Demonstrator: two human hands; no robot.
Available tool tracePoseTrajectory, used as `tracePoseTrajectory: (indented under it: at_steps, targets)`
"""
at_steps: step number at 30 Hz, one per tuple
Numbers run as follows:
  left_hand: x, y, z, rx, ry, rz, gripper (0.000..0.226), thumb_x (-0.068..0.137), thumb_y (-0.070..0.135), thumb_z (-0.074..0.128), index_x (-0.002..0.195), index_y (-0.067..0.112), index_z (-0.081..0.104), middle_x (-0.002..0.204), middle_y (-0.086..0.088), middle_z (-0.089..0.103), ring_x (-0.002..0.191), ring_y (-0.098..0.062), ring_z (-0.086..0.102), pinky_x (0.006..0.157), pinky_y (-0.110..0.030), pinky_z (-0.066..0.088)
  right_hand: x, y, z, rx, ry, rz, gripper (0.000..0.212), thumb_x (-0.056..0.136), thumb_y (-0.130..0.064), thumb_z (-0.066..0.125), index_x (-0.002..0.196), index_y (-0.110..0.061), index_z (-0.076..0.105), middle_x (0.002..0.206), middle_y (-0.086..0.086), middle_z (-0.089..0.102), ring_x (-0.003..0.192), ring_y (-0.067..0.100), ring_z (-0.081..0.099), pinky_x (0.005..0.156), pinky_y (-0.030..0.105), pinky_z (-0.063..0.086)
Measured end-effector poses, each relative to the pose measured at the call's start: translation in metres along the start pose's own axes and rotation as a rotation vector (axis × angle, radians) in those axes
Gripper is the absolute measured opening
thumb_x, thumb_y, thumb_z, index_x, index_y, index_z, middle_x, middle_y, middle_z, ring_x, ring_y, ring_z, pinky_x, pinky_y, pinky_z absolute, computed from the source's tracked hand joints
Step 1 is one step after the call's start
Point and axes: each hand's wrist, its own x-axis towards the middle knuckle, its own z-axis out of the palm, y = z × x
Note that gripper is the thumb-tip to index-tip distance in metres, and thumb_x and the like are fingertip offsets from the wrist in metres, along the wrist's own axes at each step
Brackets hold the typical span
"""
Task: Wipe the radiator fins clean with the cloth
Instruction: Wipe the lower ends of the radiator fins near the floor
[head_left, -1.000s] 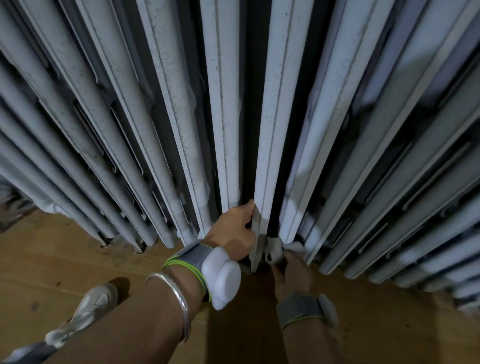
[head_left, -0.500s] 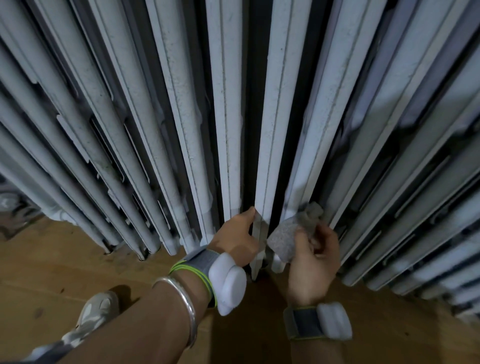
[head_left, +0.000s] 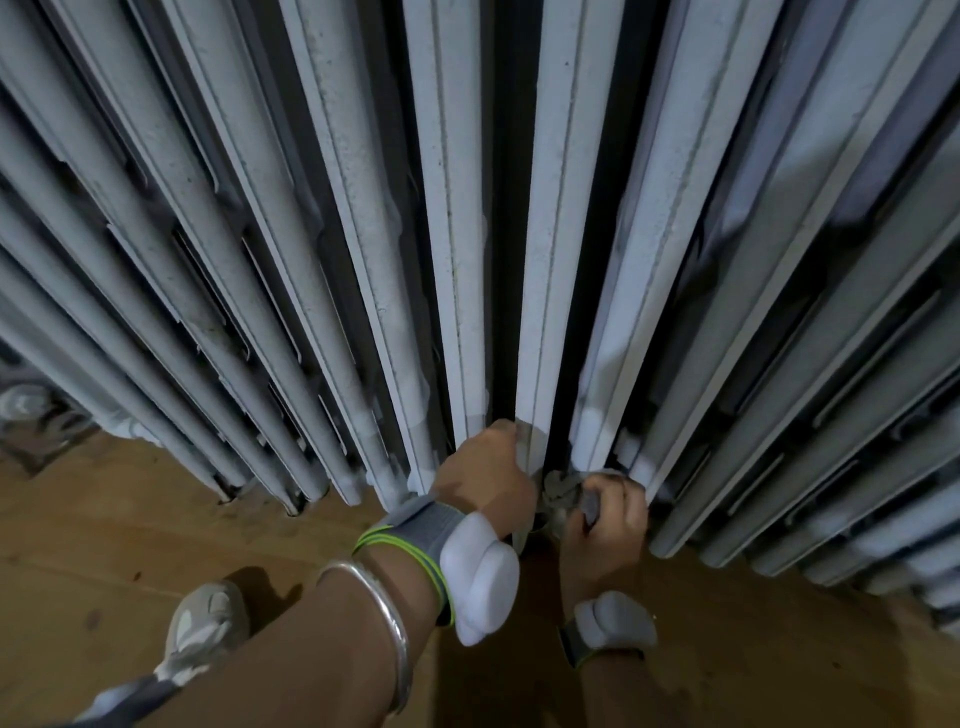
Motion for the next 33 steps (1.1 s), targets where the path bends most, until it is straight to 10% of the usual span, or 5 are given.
tracePoseTrajectory:
  at_steps: [13, 24, 29, 33]
  targets:
    - [0.007, 0.008, 0.007, -0.143, -0.065, 0.079, 0.048, 0.092, 0.003, 0.045, 0.14, 0.012, 0.042, 0.14, -0.006, 0.047, 0.132, -0.022, 0.043, 0.108, -0.028, 0.035, -0.017, 0.042, -0.004, 0.102, -0.287, 0.18, 0.025, 0.08, 0.004, 0.069, 0.088, -0.016, 0.057, 0.085, 0.003, 0.057, 0.077, 0.021, 0.058, 0.071, 0.034, 0.05]
    - [0.001, 0.028, 0.007, -0.267, -0.144, 0.075, 0.047, 0.093, -0.002, 0.042, 0.14, 0.003, 0.039, 0.137, -0.013, 0.05, 0.13, -0.024, 0.045, 0.108, -0.028, 0.036, 0.019, -0.019, -0.068, 0.246, 0.12, 0.092, 0.021, 0.078, -0.031, 0.049, 0.097, -0.021, 0.05, 0.092, 0.0, 0.048, 0.082, 0.009, 0.048, 0.076, 0.007, 0.036]
    - [0.0, 0.031, 0.01, -0.246, -0.161, 0.089, 0.052, 0.094, 0.0, 0.043, 0.144, 0.008, 0.032, 0.143, -0.013, 0.043, 0.131, -0.027, 0.042, 0.107, -0.03, 0.036, 0.046, -0.04, -0.086, 0.248, 0.234, 0.014, 0.019, 0.084, -0.028, 0.051, 0.099, -0.017, 0.053, 0.102, -0.006, 0.043, 0.093, 0.027, 0.051, 0.081, 0.036, 0.045]
    - [0.003, 0.035, 0.011, -0.258, -0.188, 0.077, 0.054, 0.093, 0.001, 0.045, 0.144, 0.012, 0.032, 0.142, -0.015, 0.044, 0.129, -0.03, 0.044, 0.106, -0.035, 0.04, 0.057, -0.044, -0.084, 0.212, 0.214, 0.038, 0.023, 0.085, -0.015, 0.057, 0.106, -0.006, 0.057, 0.111, 0.018, 0.049, 0.104, 0.025, 0.048, 0.09, 0.027, 0.041]
